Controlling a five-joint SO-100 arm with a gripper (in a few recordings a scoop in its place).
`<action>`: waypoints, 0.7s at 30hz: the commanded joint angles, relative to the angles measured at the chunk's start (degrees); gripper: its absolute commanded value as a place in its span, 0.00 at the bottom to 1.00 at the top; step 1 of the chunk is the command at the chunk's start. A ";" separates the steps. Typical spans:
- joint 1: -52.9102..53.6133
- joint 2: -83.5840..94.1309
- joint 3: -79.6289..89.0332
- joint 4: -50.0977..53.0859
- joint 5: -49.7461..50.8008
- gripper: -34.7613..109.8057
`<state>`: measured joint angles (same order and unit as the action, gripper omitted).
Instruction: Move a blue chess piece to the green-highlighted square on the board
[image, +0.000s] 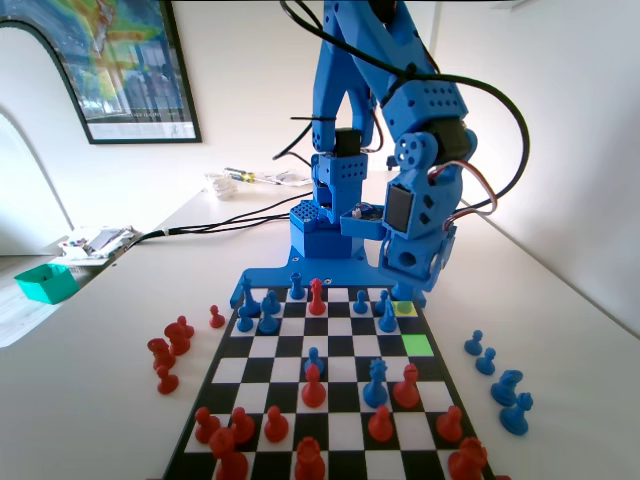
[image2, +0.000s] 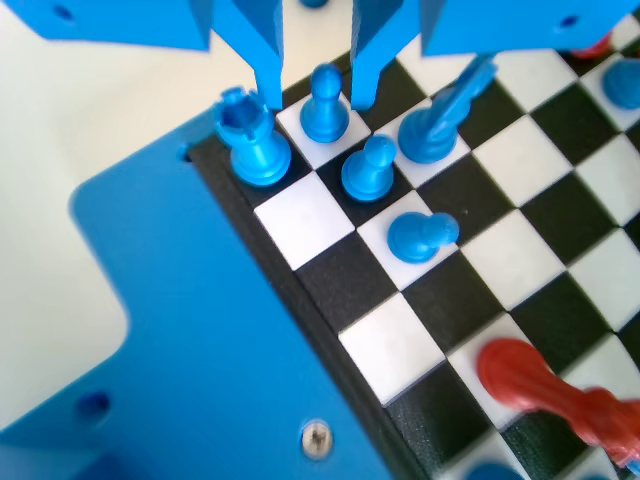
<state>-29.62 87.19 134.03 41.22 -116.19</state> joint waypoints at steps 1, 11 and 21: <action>-0.44 0.88 1.14 -0.97 -0.53 0.32; -0.53 0.53 1.67 -2.55 -0.88 0.30; -0.70 0.44 1.14 -2.55 -1.05 0.25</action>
<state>-29.53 86.13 135.35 38.14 -116.72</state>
